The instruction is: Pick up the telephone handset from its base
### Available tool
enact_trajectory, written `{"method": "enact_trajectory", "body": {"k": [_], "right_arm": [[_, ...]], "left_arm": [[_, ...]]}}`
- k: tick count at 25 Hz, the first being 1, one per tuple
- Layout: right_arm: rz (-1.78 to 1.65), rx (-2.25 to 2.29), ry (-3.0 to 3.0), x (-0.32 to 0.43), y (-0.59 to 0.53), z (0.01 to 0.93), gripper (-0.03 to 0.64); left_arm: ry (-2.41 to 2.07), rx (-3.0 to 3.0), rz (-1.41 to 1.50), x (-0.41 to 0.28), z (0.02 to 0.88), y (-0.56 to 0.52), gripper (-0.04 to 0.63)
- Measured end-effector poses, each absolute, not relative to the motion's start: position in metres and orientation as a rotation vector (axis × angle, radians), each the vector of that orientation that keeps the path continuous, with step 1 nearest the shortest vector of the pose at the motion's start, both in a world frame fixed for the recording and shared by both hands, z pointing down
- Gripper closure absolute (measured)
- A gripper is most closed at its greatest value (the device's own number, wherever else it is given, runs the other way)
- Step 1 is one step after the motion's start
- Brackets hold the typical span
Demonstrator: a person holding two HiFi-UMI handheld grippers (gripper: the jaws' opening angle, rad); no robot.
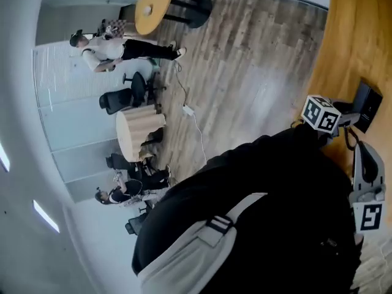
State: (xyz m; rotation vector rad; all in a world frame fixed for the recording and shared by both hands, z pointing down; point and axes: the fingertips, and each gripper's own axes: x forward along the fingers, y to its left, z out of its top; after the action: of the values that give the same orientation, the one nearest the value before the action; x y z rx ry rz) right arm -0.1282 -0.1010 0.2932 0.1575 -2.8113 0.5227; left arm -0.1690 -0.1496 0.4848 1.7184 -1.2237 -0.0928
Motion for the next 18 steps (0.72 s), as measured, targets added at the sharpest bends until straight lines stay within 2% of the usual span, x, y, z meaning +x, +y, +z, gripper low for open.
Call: {"method": "enact_trajectory", "body": {"k": [7, 18], "right_arm": [[0.533, 0.045, -2.837, -0.149, -0.086, 0.294, 0.6], [0.512, 0.103, -2.821, -0.14, -0.079, 0.309, 0.6]], "left_arm": [[-1.226, 1.699, -0.062, -0.181, 0.503, -0.149, 0.416], [-1.165, 1.662, 0.003, -0.184, 0.561, -0.136, 0.397]]}}
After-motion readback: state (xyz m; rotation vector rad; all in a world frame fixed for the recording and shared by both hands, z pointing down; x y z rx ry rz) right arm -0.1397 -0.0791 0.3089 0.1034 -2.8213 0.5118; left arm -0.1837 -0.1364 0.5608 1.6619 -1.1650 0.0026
